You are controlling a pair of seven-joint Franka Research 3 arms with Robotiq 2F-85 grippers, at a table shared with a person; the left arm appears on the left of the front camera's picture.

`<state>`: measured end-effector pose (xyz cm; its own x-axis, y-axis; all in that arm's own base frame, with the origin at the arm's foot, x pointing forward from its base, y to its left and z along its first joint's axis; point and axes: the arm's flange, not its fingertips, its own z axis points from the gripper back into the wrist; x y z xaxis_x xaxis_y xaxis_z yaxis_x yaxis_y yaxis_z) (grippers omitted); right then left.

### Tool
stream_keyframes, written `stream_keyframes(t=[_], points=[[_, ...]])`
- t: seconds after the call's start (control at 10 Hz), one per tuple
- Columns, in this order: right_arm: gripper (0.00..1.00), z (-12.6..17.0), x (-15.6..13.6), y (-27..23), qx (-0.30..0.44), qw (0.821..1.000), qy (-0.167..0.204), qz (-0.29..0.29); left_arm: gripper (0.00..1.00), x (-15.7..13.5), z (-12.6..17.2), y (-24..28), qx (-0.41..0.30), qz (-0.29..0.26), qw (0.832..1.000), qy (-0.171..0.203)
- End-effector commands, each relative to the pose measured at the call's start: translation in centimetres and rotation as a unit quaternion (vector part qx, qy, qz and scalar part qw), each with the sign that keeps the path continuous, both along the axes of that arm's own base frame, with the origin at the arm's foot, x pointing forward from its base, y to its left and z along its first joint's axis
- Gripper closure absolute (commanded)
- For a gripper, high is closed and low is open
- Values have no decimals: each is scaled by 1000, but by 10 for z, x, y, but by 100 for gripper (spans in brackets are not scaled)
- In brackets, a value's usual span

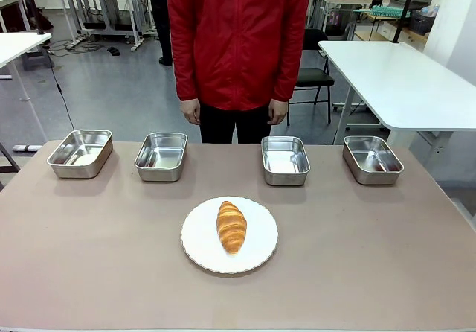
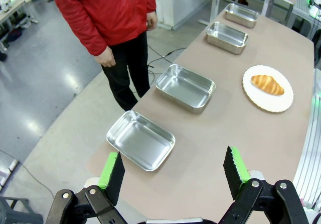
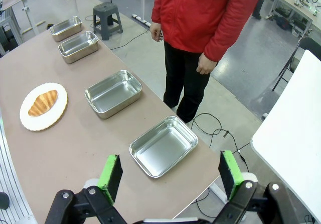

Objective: Place the bread in the container.
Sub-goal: Place the Butter Roll into the Airtight Container indicated by the human.

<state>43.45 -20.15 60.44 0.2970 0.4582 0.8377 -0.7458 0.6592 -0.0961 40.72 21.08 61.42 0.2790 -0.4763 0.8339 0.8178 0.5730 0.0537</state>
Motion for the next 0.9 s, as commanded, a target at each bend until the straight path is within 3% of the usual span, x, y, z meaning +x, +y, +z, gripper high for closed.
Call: stream_keyframes(t=[0.0,0.8], points=[[0,1,0,0,0,1000,-1,1,0,-3,2,1,-3,-4,1000,-1],[0,1,0,0,0,1000,-1,1,0,-3,2,1,-3,-4,1000,-1]])
